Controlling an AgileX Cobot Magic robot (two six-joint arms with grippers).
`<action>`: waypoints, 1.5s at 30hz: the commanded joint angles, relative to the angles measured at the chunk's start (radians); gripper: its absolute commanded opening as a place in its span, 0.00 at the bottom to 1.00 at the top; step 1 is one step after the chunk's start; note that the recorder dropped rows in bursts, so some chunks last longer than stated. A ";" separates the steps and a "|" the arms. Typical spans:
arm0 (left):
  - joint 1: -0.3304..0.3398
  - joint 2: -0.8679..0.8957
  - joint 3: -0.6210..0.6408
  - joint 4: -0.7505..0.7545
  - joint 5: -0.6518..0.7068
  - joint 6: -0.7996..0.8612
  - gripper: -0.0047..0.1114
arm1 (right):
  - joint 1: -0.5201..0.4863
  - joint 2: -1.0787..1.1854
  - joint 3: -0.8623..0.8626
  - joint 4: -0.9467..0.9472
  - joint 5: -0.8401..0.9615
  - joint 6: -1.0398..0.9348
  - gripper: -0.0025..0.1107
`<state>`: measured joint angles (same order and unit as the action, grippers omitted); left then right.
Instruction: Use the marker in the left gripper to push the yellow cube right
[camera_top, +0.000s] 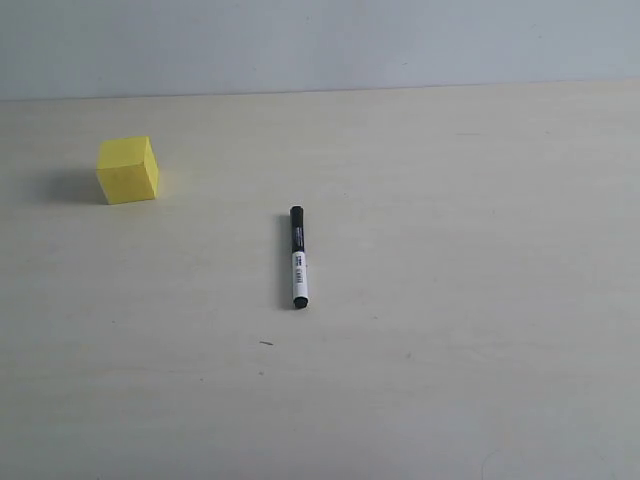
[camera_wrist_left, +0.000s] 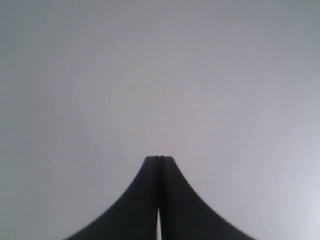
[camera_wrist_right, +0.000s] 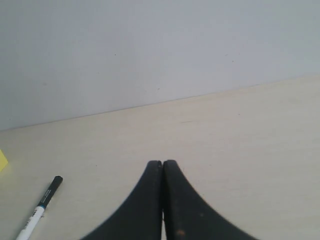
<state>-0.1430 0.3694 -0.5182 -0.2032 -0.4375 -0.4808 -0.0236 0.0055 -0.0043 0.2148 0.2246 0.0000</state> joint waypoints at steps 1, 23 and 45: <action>0.004 0.416 -0.277 0.067 0.562 0.147 0.04 | 0.000 -0.003 0.004 0.002 -0.006 0.000 0.02; -0.465 1.696 -1.164 0.049 1.565 0.061 0.04 | 0.000 -0.003 0.004 0.002 -0.006 0.000 0.02; -0.591 1.918 -1.288 0.262 1.549 -0.081 0.54 | 0.000 -0.003 0.004 0.002 -0.006 0.000 0.02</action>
<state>-0.7318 2.2783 -1.8010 0.0564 1.1150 -0.5495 -0.0236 0.0055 -0.0043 0.2148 0.2246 0.0000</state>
